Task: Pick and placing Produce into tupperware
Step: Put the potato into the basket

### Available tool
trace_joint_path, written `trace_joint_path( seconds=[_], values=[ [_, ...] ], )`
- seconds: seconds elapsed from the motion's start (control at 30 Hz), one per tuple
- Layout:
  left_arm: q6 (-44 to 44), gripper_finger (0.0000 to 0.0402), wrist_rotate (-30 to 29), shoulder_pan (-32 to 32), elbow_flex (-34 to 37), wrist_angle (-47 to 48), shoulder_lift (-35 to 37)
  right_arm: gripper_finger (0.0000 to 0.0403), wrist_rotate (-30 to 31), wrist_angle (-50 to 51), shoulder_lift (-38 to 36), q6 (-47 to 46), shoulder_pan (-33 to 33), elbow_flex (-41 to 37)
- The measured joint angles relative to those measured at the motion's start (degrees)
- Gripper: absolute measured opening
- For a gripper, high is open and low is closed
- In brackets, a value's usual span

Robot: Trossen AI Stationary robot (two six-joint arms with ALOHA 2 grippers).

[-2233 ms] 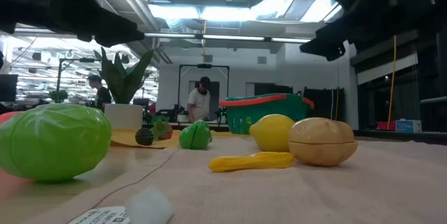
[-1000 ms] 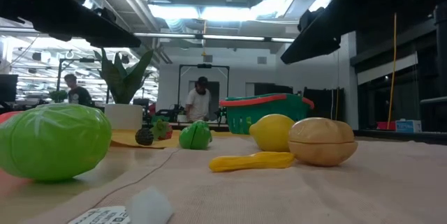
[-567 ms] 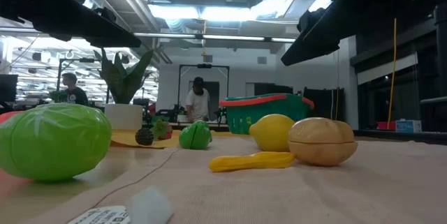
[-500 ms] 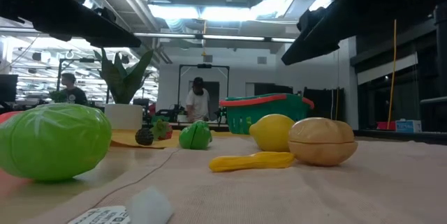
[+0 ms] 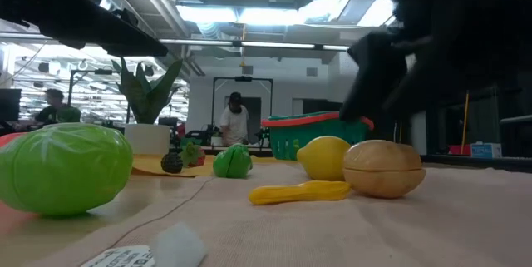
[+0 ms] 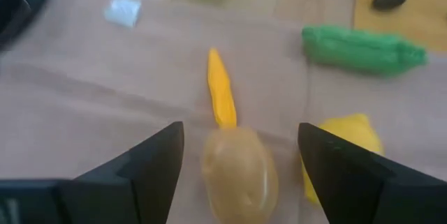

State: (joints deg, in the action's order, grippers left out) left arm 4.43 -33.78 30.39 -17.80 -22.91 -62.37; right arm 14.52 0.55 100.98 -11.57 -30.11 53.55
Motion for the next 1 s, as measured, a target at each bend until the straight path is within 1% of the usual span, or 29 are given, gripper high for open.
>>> trace_joint_path(
  seconds=[0.13, 0.2, 0.37, 0.5, 1.0],
  values=[
    [0.07, 0.0275, 0.02, 0.00, 0.00, -0.01, 0.00, 0.0281, 0.00, 4.92, 3.04, -0.72, -0.13, 2.91],
    [0.07, 0.0275, 0.02, 0.00, 0.00, -0.03, 0.00, 0.0281, -0.02, 5.64, 4.05, -1.72, -0.13, 4.05],
    [0.04, 0.0275, 0.03, 0.00, 0.02, -0.04, 0.02, 0.0281, -0.15, 7.89, 5.24, -2.75, -0.15, 4.77],
    [0.02, 0.0275, 0.04, 0.00, 0.04, -0.03, 0.02, 0.0281, -1.62, 9.14, 5.91, -3.32, -0.15, 4.73],
    [0.00, 0.0275, 0.03, 0.00, 0.04, 0.03, 0.01, 0.0281, -1.07, 8.58, 5.85, -3.27, -0.03, 4.44]
  ],
)
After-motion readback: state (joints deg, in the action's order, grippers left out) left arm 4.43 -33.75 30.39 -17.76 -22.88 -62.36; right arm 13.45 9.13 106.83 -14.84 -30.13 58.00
